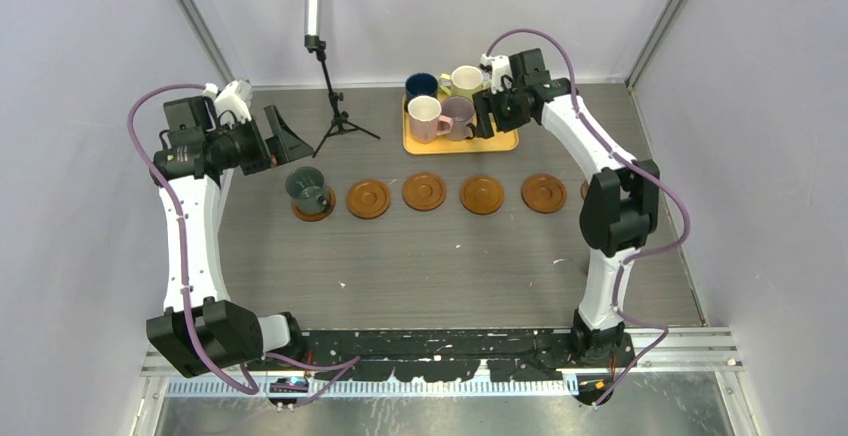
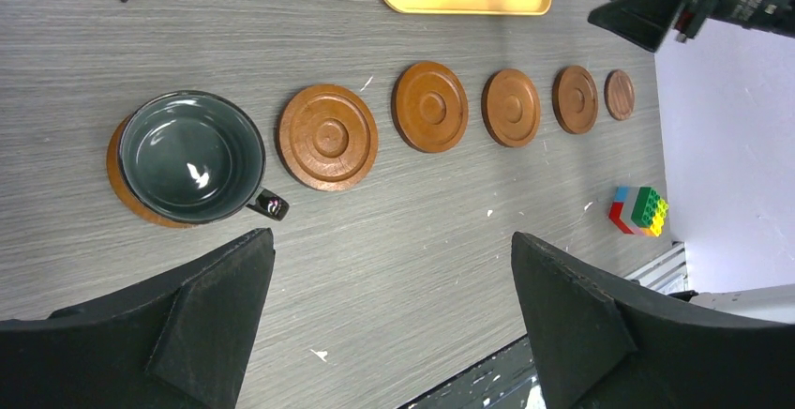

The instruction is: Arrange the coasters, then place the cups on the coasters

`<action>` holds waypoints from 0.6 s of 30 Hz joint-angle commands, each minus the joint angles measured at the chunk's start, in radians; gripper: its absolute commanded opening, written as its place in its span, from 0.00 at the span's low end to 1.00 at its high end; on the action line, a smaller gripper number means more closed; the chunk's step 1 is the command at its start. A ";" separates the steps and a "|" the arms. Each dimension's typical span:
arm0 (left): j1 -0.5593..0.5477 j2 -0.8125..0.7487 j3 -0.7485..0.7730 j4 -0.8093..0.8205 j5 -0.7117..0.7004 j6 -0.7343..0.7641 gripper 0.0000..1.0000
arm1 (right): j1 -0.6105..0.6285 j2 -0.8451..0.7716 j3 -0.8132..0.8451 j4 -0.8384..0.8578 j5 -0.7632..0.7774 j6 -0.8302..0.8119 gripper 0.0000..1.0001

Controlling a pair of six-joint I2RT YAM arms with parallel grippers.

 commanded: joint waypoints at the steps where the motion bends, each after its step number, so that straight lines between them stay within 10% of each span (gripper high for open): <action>1: -0.001 -0.003 0.030 0.028 0.026 0.002 1.00 | 0.016 0.113 0.117 -0.003 0.043 -0.004 0.70; 18: -0.001 0.008 0.028 0.045 -0.010 -0.011 1.00 | 0.018 0.413 0.328 0.150 0.112 0.127 0.57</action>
